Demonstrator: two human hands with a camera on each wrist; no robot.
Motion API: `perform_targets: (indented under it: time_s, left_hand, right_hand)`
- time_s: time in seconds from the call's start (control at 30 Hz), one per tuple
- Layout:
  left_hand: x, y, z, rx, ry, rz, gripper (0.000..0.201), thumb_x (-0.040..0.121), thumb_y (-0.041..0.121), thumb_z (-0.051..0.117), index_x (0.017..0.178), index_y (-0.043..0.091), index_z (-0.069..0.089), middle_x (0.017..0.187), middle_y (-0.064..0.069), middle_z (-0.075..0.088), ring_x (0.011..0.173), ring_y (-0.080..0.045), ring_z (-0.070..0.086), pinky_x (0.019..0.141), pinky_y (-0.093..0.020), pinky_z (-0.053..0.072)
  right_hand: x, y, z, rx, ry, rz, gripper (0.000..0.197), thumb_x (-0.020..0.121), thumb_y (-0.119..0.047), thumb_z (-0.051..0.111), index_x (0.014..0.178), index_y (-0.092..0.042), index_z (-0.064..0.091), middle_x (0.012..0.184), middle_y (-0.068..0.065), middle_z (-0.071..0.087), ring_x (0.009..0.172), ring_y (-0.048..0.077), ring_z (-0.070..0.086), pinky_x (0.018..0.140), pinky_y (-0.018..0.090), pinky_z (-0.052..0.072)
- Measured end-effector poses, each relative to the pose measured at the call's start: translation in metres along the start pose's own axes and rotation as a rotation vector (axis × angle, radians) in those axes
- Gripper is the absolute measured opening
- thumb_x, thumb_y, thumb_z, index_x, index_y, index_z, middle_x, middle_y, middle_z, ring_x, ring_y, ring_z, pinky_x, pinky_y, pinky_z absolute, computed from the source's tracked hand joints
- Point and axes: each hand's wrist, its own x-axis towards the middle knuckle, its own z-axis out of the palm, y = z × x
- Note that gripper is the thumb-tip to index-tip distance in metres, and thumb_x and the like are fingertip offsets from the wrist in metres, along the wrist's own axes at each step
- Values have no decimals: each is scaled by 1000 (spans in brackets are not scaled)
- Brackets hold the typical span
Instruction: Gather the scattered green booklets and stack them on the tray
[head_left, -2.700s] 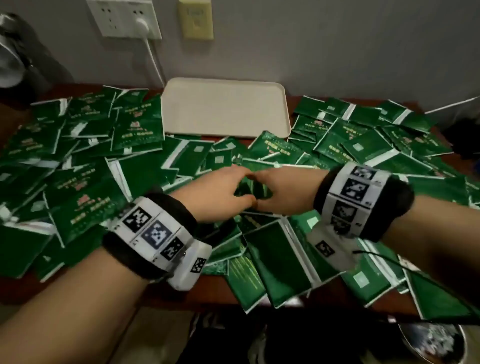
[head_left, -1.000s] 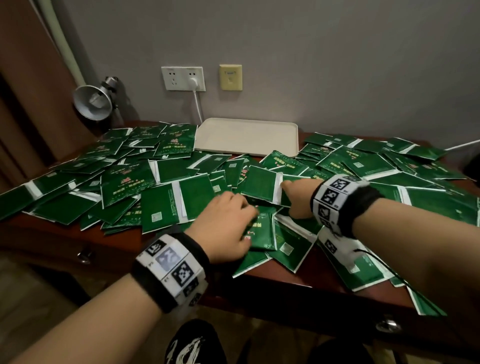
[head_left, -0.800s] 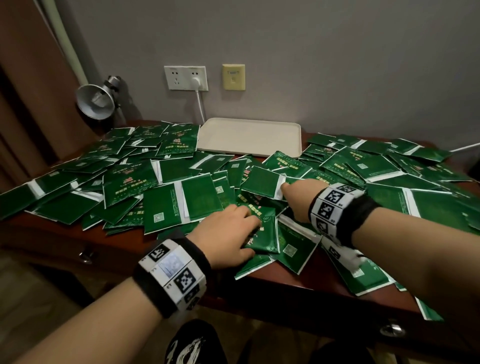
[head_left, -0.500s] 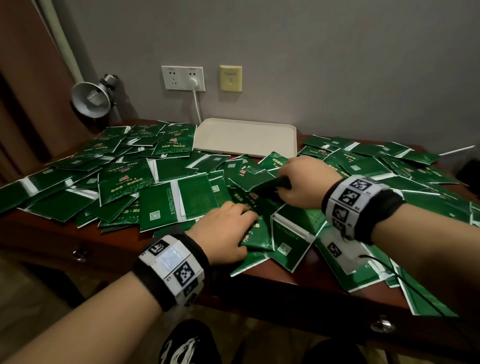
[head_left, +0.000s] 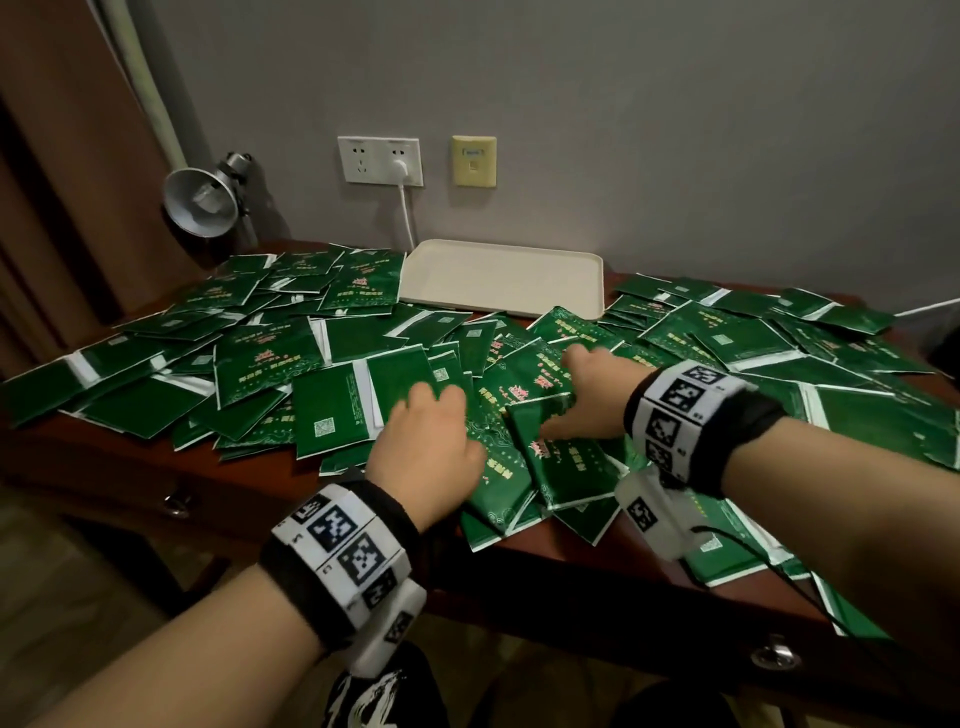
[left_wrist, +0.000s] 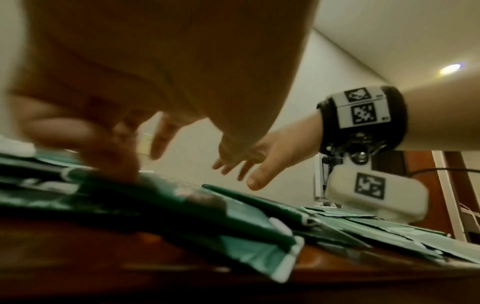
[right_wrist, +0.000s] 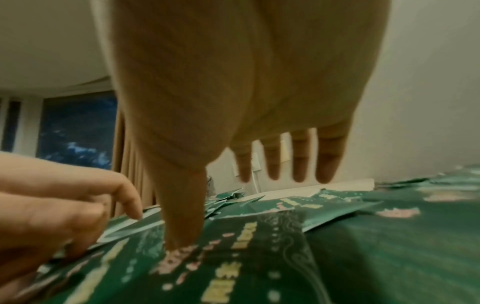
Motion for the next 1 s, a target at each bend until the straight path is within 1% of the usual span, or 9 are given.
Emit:
perform_targets:
  time_s: [0.1, 0.2, 0.37, 0.5, 0.6, 0.73, 0.8, 0.93, 1.0]
  left_hand:
    - [-1, 11, 5, 42, -163, -209, 63, 91, 64, 43, 128, 14, 31, 114, -10, 55, 103, -30, 59, 79, -38, 48]
    - [1, 17, 13, 61, -168, -235, 75, 83, 69, 53, 131, 17, 26, 114, -11, 52, 100, -31, 60, 71, -35, 45]
    - [5, 25, 16, 68, -204, -240, 69, 82, 63, 59, 135, 27, 35, 136, -11, 21, 121, -40, 41, 93, -47, 44]
    - [10, 33, 17, 66, -166, -223, 68, 78, 67, 60, 131, 28, 40, 141, -8, 17, 127, -39, 28, 97, -51, 39]
    - [14, 39, 20, 84, -175, -194, 64, 78, 57, 67, 126, 25, 40, 139, -9, 19, 127, -39, 28, 97, -52, 38]
    - [18, 43, 17, -22, -232, -82, 39, 78, 18, 59, 114, 25, 46, 139, -5, 24, 127, -35, 29, 103, -51, 37]
    - [21, 44, 16, -78, -199, -85, 40, 78, 18, 58, 116, 25, 47, 142, -6, 23, 129, -35, 29, 104, -51, 37]
    - [27, 51, 18, -37, -176, -246, 90, 76, 64, 63, 143, 16, 25, 147, -19, 25, 136, -39, 26, 107, -54, 32]
    - [30, 56, 21, 71, -227, -256, 107, 71, 68, 67, 147, 16, 13, 148, -22, 24, 138, -41, 23, 108, -54, 28]
  right_hand:
    - [5, -6, 2, -102, 71, -203, 95, 69, -63, 73, 146, -28, 29, 142, 1, 41, 129, 26, 35, 102, 46, 42]
    - [8, -15, 3, -215, -6, -216, 95, 68, -67, 70, 145, -25, 33, 135, 0, 50, 125, 26, 37, 98, 44, 44]
    - [3, -15, 5, -252, -44, -167, 75, 73, -68, 66, 125, -15, 52, 115, 4, 60, 112, 24, 50, 83, 30, 37]
    - [2, -7, -2, -93, 14, -93, 48, 86, -54, 61, 105, -10, 63, 98, 6, 65, 84, 22, 59, 70, 29, 49]
    - [-2, 5, -15, 38, 95, 42, 39, 94, -44, 54, 109, -8, 62, 100, 6, 64, 87, 23, 60, 68, 28, 47]
    - [-7, 24, -29, 291, 240, 237, 36, 95, -27, 51, 123, -2, 49, 103, 10, 60, 89, 27, 59, 71, 34, 49]
    - [-11, 27, -29, 468, 225, 280, 44, 91, -14, 51, 132, -3, 38, 101, 9, 54, 88, 27, 61, 72, 38, 55]
    - [-20, 29, -24, 536, 213, 234, 56, 88, -6, 50, 141, -16, 34, 110, 6, 55, 92, 24, 61, 72, 35, 53]
    - [-21, 31, -23, 544, 249, 209, 53, 87, -6, 51, 137, -20, 41, 105, 4, 55, 89, 23, 59, 70, 33, 49]
